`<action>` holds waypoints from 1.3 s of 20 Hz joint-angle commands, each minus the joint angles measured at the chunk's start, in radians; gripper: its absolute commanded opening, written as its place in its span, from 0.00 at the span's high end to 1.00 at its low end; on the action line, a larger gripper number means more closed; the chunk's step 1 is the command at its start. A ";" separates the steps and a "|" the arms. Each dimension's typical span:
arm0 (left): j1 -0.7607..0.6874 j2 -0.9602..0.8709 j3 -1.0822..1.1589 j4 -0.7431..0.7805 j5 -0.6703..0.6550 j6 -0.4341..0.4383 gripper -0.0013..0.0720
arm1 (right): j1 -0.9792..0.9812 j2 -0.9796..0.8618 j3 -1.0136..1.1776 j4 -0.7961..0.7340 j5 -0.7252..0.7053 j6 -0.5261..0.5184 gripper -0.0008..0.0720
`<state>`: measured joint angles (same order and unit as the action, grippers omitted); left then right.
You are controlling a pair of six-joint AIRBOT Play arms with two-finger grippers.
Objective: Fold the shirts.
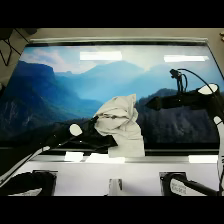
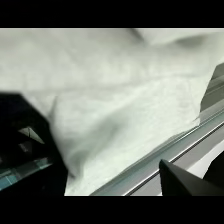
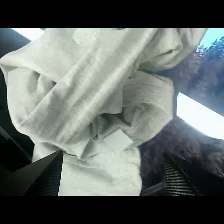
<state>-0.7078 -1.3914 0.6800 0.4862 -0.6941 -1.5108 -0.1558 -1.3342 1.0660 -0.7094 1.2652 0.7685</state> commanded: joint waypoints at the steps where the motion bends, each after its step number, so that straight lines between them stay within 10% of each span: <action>1: -0.009 -0.031 0.006 -0.066 0.125 0.060 0.13 | 0.077 -0.004 0.000 0.004 0.011 -0.002 0.04; 4: -0.010 -0.042 0.006 -0.065 0.151 0.060 0.86 | 0.190 -0.004 0.000 -0.036 -0.100 0.057 0.04; 5: -0.009 -0.041 0.007 -0.065 0.164 0.060 0.94 | 0.224 -0.004 0.000 -0.043 -0.146 0.077 0.03; 17: -0.014 0.000 0.011 -0.060 0.137 0.106 0.94 | 0.302 -0.196 0.000 0.048 -0.293 0.208 0.05; 18: -0.014 0.003 0.011 -0.060 0.137 0.116 0.94 | 0.303 -0.208 0.000 0.108 -0.293 0.162 0.20; 19: -0.013 0.006 0.011 -0.060 0.137 0.116 0.94 | 0.303 -0.207 0.001 0.147 -0.304 0.122 0.67; 20: -0.008 0.013 0.011 -0.060 0.136 0.115 0.94 | 0.296 -0.199 0.010 0.169 -0.309 0.106 0.92; 26: 0.327 0.330 0.028 0.015 0.112 0.112 0.94 | 0.138 -0.002 0.292 0.153 -0.295 0.011 0.93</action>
<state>-0.5453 -1.2163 0.6952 0.4706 -0.5686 -1.4010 0.0532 -1.4235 1.2308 -0.5739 0.9722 0.8261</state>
